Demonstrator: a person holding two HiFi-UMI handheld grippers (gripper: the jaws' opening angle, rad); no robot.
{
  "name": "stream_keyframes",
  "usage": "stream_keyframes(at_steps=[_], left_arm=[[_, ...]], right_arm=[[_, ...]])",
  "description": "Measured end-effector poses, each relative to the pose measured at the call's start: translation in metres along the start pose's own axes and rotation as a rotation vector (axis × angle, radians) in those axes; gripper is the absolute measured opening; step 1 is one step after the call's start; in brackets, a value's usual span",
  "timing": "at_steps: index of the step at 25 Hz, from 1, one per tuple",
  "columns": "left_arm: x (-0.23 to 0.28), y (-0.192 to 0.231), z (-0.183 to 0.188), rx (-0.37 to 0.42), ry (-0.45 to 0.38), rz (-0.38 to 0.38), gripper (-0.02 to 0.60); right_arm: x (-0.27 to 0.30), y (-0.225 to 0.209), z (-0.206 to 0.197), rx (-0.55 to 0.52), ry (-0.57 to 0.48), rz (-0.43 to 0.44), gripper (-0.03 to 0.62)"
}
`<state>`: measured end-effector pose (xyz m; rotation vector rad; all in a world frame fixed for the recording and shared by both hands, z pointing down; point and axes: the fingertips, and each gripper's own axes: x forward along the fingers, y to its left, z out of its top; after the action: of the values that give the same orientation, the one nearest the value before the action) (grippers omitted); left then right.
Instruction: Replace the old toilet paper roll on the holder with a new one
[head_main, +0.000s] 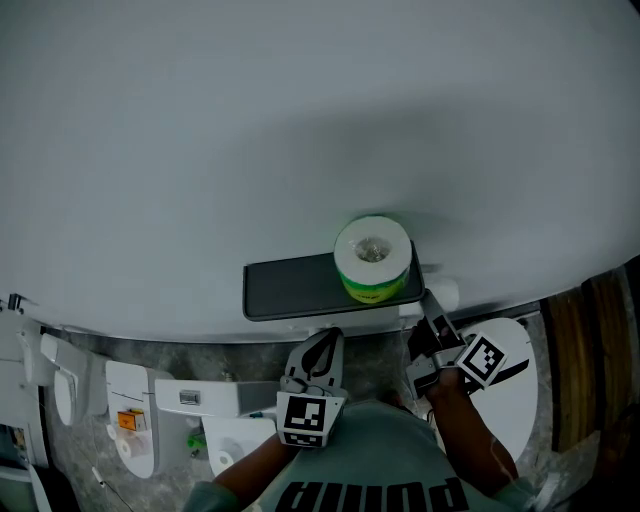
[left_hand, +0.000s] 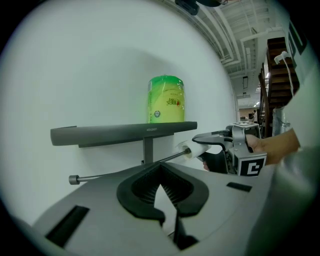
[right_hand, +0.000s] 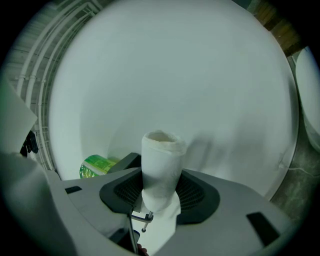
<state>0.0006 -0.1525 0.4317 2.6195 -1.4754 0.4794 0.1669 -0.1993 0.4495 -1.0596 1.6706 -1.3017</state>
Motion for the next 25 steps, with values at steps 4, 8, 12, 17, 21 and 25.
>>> stream_keyframes(at_steps=[4,8,12,17,21,25], left_arm=[[0.006,-0.009,0.001,0.002,-0.001,-0.022,0.005],[0.010,-0.018,0.001,-0.005,-0.001,-0.052,0.005],[0.014,-0.025,-0.002,-0.005,0.010,-0.085,0.005],[0.012,-0.027,-0.002,-0.008,0.015,-0.119,0.005],[0.007,-0.022,-0.003,-0.013,0.014,-0.128,0.005],[-0.001,-0.010,-0.004,-0.022,0.009,-0.126,0.005]], right_arm=[[-0.012,-0.002,0.013,-0.026,-0.030,-0.017,0.204],[-0.026,-0.001,0.022,-0.046,-0.064,-0.032,0.204],[-0.042,0.007,0.027,-0.093,-0.097,-0.041,0.204],[-0.060,0.030,0.021,-0.195,-0.126,-0.040,0.204],[-0.065,0.060,0.011,-0.326,-0.128,-0.019,0.204],[-0.065,0.089,-0.005,-0.446,-0.117,0.009,0.204]])
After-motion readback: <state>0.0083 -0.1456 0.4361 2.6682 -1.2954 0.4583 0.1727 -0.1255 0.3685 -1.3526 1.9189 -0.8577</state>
